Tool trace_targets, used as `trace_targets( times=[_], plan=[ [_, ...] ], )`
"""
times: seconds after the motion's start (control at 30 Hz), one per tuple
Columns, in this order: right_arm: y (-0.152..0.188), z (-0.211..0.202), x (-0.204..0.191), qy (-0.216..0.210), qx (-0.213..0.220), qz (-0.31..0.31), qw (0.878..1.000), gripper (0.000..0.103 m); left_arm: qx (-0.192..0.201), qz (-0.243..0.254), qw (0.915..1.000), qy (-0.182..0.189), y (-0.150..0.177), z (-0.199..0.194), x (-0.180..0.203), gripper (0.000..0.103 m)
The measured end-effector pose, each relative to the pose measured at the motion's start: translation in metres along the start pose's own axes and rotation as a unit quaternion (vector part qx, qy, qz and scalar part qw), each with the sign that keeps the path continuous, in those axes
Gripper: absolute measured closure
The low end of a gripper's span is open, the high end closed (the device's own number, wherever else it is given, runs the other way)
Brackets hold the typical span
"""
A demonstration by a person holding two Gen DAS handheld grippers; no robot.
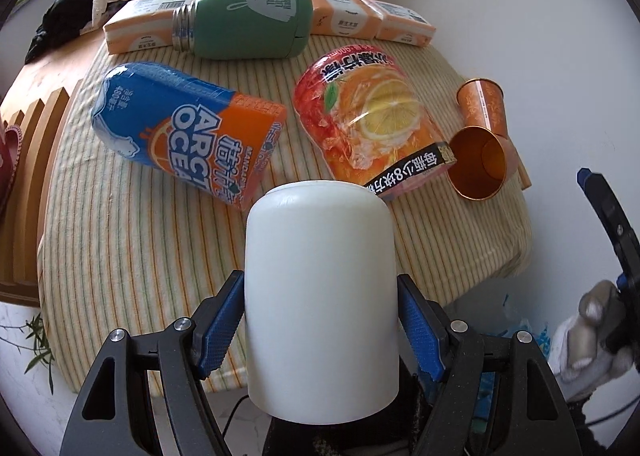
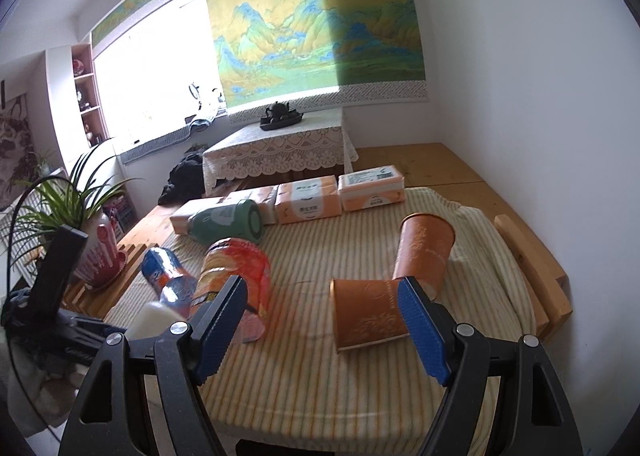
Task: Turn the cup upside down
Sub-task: 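Lift the white cup with the left gripper and rotate it rim-down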
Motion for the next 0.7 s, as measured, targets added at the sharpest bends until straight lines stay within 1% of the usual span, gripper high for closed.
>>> trace_targets(
  times=[0.13,0.2,0.27,0.3,0.4,0.53,0.7],
  plan=[
    [0.007,0.005,-0.015,-0.007,-0.015,-0.011,1.000,0.029,0.006,0.005,1.0000,-0.004,-0.001,0.000,0.001,0.026],
    [0.010,0.008,-0.021,-0.014,-0.026,-0.012,0.999,0.028,0.009,0.008,0.9999,-0.002,-0.001,-0.002,0.001,0.023],
    [0.014,0.012,-0.026,-0.027,-0.041,-0.009,0.999,0.025,0.017,0.008,0.9998,-0.001,0.001,-0.007,0.000,0.018],
    [0.015,0.015,-0.027,-0.035,-0.049,-0.005,0.998,0.023,0.020,0.009,0.9998,0.000,0.002,-0.010,0.000,0.018],
    [0.018,0.023,-0.034,-0.062,-0.075,0.005,0.995,0.023,0.027,0.008,0.9996,0.002,0.005,-0.016,-0.004,0.016],
    [0.022,0.034,-0.050,-0.087,-0.113,0.008,0.990,0.023,0.049,0.000,0.9988,-0.004,0.023,-0.032,-0.019,0.016],
    [0.021,0.053,-0.076,-0.123,-0.169,0.011,0.978,0.023,0.075,-0.007,0.9970,-0.018,0.049,-0.052,-0.039,0.015]
  ],
)
Point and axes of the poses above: each gripper's, at about its wrist camera, not at the fingertips, and z roughly the way its jaws point, x to its right, y to its underside, the point moved 5 cm from there along z, roughly the way its jaws point, and after that the axes turned 15 degrees about -x, right-handed, at the moved point
